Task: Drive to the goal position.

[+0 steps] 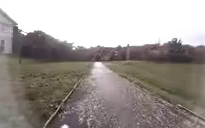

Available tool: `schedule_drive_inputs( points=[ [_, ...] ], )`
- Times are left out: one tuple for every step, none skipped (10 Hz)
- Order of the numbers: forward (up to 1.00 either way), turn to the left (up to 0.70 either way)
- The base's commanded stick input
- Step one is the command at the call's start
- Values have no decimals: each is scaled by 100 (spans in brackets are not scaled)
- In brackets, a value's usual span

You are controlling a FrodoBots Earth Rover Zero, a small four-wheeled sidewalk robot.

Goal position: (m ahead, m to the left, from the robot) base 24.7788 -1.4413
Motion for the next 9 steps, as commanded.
schedule_drive_inputs(
  points=[
    [85, 0],
    [85, 0],
    [85, 0],
    [85, 0],
    [85, 0],
    [85, 0],
    [85, 0],
    [85, 0],
    [85, 0]
  ],
)
